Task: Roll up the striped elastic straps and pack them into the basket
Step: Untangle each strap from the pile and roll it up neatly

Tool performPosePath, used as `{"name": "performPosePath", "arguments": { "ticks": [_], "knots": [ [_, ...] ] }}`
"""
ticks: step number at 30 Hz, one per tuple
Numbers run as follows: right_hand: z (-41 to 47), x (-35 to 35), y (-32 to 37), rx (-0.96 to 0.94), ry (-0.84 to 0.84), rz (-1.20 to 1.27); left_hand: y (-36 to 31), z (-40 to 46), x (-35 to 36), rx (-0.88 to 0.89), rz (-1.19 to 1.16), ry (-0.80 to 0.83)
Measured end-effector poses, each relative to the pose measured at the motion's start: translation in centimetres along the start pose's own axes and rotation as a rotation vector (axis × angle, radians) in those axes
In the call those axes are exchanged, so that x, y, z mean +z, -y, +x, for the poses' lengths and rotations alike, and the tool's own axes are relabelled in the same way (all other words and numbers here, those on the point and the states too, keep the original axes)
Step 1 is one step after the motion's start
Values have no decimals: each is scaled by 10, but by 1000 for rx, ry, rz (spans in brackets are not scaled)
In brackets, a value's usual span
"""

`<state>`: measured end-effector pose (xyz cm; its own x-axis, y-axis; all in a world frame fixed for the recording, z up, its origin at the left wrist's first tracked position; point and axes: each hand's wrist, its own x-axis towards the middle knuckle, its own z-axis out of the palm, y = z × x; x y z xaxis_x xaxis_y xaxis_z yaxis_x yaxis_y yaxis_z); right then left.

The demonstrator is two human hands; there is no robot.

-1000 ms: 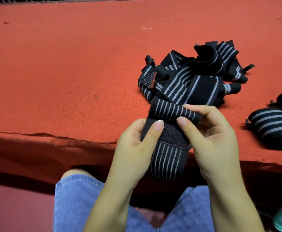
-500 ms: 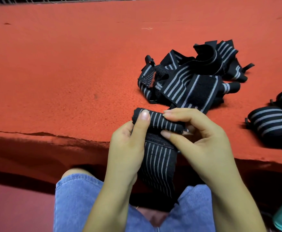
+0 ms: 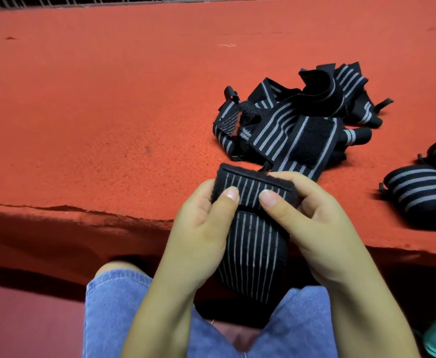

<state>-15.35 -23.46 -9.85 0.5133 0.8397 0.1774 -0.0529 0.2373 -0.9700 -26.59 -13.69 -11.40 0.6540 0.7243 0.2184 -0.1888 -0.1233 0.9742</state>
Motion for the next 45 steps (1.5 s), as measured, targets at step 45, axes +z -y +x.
{"name": "performPosePath", "arguments": {
  "ticks": [45],
  "knots": [
    [2,-5,-11,-50,-67,-7,0,-1,6,-77,-209,31]
  ]
}}
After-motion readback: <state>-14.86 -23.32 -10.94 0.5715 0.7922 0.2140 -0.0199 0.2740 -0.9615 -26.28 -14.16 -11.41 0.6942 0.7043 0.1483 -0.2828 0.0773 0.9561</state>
